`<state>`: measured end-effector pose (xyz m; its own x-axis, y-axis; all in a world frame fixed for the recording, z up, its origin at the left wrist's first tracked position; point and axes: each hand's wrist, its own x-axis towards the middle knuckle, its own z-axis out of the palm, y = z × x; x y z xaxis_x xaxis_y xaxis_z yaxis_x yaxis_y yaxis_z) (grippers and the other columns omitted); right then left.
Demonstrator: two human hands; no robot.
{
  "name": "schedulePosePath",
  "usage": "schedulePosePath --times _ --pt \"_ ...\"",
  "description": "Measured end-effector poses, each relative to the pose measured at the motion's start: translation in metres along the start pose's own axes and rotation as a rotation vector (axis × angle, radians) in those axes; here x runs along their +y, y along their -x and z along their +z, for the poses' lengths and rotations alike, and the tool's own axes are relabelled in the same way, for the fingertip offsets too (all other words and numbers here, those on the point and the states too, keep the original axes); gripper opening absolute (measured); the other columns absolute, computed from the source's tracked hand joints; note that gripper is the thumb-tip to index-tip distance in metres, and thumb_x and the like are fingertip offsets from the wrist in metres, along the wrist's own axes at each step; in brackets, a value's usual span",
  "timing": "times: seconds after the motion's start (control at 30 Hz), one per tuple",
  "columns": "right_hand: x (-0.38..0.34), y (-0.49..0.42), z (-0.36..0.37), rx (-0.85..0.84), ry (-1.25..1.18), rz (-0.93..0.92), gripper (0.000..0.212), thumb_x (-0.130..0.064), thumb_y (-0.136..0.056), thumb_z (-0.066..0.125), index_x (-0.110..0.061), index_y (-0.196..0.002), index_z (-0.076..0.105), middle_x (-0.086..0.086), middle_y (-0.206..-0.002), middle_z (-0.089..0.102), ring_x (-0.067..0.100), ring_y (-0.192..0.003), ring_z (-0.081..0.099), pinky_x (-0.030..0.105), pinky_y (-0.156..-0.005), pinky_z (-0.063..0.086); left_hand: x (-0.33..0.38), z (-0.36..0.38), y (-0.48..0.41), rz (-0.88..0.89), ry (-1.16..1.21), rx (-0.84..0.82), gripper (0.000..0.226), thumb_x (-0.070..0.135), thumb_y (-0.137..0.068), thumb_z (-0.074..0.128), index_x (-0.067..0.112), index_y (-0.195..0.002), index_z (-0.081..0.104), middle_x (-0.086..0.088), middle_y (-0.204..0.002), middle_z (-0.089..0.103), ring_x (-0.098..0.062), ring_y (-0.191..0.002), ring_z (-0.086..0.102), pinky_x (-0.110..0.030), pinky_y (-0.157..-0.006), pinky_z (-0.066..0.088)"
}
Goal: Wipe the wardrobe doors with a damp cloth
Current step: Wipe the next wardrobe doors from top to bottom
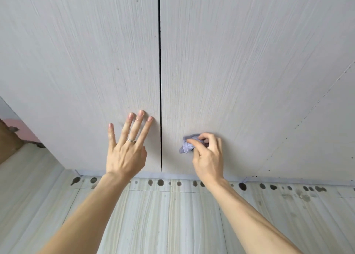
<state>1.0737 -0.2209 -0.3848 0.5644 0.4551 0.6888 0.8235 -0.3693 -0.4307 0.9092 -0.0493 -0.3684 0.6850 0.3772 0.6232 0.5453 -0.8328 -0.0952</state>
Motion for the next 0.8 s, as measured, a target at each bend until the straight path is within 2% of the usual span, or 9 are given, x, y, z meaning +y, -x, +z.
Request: schedulePosePath --times 0.1,0.17,0.23,0.3,0.4,0.47,0.53,0.63,0.8 --pt "-0.045 -0.052 -0.011 0.212 -0.116 -0.085 0.033 0.000 -0.085 0.060 -0.021 -0.101 0.079 0.001 -0.107 0.055 0.028 -0.088 0.053 0.032 -0.075 0.049 -0.007 0.002 0.001 0.029 -0.020 0.016 0.113 0.003 -0.069 0.078 0.024 -0.162 0.018 0.002 -0.170 0.004 -0.020 -0.156 0.004 -0.066 -0.119 0.008" --pt "-0.072 -0.088 -0.017 0.349 -0.210 -0.080 0.036 0.005 -0.084 0.059 -0.018 -0.104 0.078 0.004 -0.107 0.054 0.027 -0.084 0.054 0.035 -0.079 0.050 -0.008 0.001 0.003 0.034 -0.017 0.030 0.109 0.005 -0.070 0.077 0.025 -0.161 0.021 0.002 -0.170 0.006 -0.019 -0.156 0.007 -0.064 -0.121 0.007" --pt "-0.090 -0.105 -0.018 0.401 -0.216 -0.105 0.037 0.006 -0.084 0.059 -0.017 -0.106 0.078 0.008 -0.105 0.056 0.028 -0.083 0.054 0.035 -0.080 0.049 -0.008 0.002 0.005 0.042 -0.008 0.042 0.106 0.005 -0.069 0.076 0.026 -0.160 0.025 0.001 -0.170 0.009 -0.020 -0.156 0.012 -0.062 -0.121 0.008" --pt "-0.096 -0.098 -0.007 0.369 -0.116 -0.246 0.034 0.002 -0.089 0.059 -0.020 -0.105 0.079 0.008 -0.104 0.061 0.029 -0.085 0.053 0.032 -0.076 0.049 -0.016 0.003 0.009 0.024 -0.004 0.060 0.106 0.004 -0.069 0.076 0.026 -0.160 0.026 -0.001 -0.170 0.010 -0.023 -0.154 0.018 -0.060 -0.120 0.010" --pt "-0.068 -0.062 0.020 0.158 0.026 -0.464 0.031 -0.003 -0.085 0.067 -0.026 -0.104 0.078 0.003 -0.101 0.065 0.027 -0.087 0.051 0.035 -0.065 0.051 -0.031 0.002 0.014 -0.047 0.010 0.078 0.104 0.003 -0.072 0.073 0.026 -0.160 0.022 -0.001 -0.170 0.003 -0.027 -0.153 0.019 -0.059 -0.120 0.011" --pt "-0.045 -0.034 0.031 0.010 0.126 -0.490 0.037 -0.003 -0.073 0.077 -0.029 -0.100 0.077 -0.001 -0.098 0.064 0.024 -0.088 0.049 0.034 -0.063 0.050 -0.041 0.000 0.017 -0.076 0.013 0.075 0.098 0.006 -0.076 0.063 0.026 -0.161 0.018 0.000 -0.170 0.000 -0.027 -0.154 0.017 -0.059 -0.119 0.009" --pt "-0.039 -0.021 0.033 -0.041 0.148 -0.436 0.041 -0.001 -0.069 0.075 -0.029 -0.099 0.077 -0.003 -0.100 0.062 0.023 -0.087 0.049 0.034 -0.064 0.050 -0.051 -0.004 0.020 -0.130 0.019 0.068 0.095 0.008 -0.076 0.059 0.025 -0.160 0.019 -0.002 -0.170 0.003 -0.028 -0.154 0.016 -0.059 -0.119 0.009" --pt "-0.066 -0.044 0.024 0.077 0.043 -0.350 0.035 -0.004 -0.085 0.061 -0.026 -0.105 0.078 0.003 -0.104 0.063 0.028 -0.086 0.052 0.040 -0.066 0.052 -0.065 -0.005 0.024 -0.240 0.042 0.044 0.101 0.003 -0.073 0.074 0.020 -0.159 0.025 -0.007 -0.168 0.012 -0.029 -0.153 0.017 -0.062 -0.117 0.012" --pt "-0.130 -0.108 0.012 0.283 -0.039 -0.359 0.035 0.000 -0.090 0.061 -0.024 -0.110 0.077 0.007 -0.105 0.064 0.029 -0.088 0.052 0.039 -0.073 0.049 -0.074 -0.001 0.032 -0.347 0.093 -0.053 0.111 0.003 -0.071 0.076 0.020 -0.161 0.013 -0.007 -0.169 0.007 -0.024 -0.154 0.008 -0.066 -0.117 0.019"
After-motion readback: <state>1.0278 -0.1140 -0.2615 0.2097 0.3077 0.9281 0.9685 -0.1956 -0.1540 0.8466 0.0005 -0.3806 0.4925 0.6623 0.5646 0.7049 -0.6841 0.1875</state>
